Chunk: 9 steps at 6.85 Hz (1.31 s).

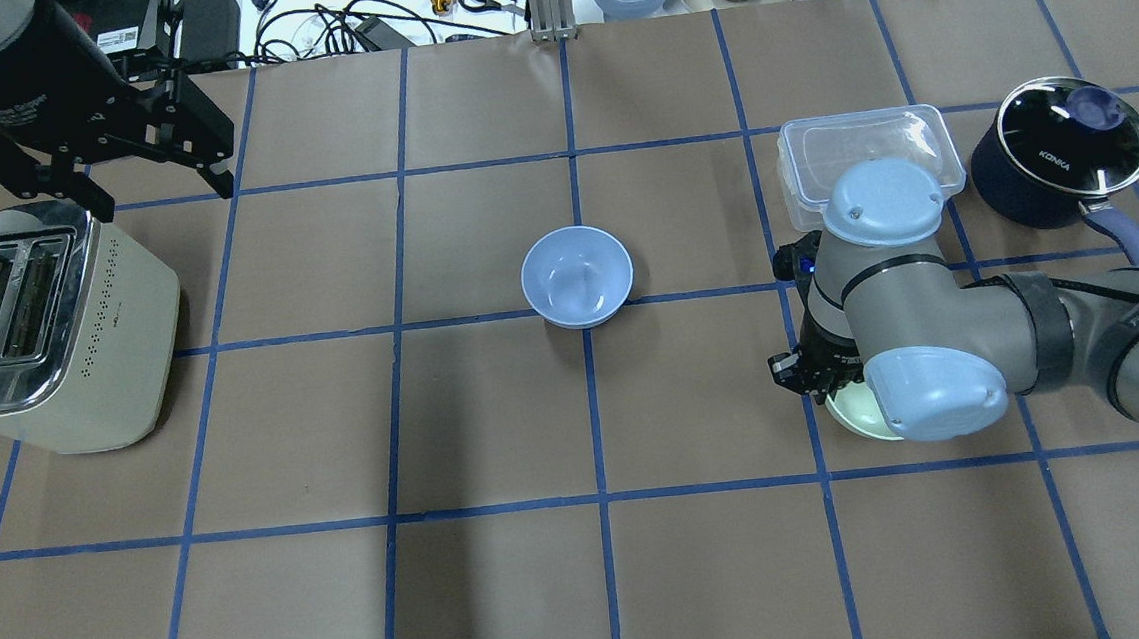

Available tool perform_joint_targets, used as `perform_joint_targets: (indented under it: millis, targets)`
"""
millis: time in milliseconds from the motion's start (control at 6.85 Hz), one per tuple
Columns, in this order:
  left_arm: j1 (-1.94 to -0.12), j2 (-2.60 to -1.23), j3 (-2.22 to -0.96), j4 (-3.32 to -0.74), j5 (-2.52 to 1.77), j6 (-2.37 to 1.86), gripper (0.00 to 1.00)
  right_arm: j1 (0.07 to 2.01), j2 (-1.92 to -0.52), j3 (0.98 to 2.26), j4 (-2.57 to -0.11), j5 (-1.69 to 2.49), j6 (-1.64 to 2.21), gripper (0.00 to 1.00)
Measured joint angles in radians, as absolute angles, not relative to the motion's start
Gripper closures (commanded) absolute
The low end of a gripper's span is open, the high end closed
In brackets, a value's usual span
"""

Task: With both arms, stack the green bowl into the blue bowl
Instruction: 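Grasp the rim of the pale green bowl with the right gripper, then carry the green bowl over the light blue bowl with the right gripper, then lower the green bowl into the light blue bowl and open the right gripper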

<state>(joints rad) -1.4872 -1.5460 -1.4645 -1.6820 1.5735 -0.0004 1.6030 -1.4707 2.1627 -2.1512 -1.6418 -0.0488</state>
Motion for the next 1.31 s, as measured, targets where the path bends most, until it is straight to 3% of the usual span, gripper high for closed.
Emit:
perform_joint_targets:
  millis: [292, 876, 1315]
  targets:
    - [-1.518, -1.545, -1.465, -1.681, 1.571, -0.011, 0.00, 1.706, -1.404, 1.931, -2.015, -1.649, 0.026, 1.00]
    - [-1.524, -1.551, -1.465, -1.678, 1.575, -0.012, 0.00, 1.990, -1.080, 1.415, -1.872, -1.590, 0.398, 0.98]
    - [-1.525, -1.543, -1.470, -1.680, 1.578, -0.012, 0.00, 2.051, -0.989, 1.312, -1.858, -1.585, 0.453, 0.98]
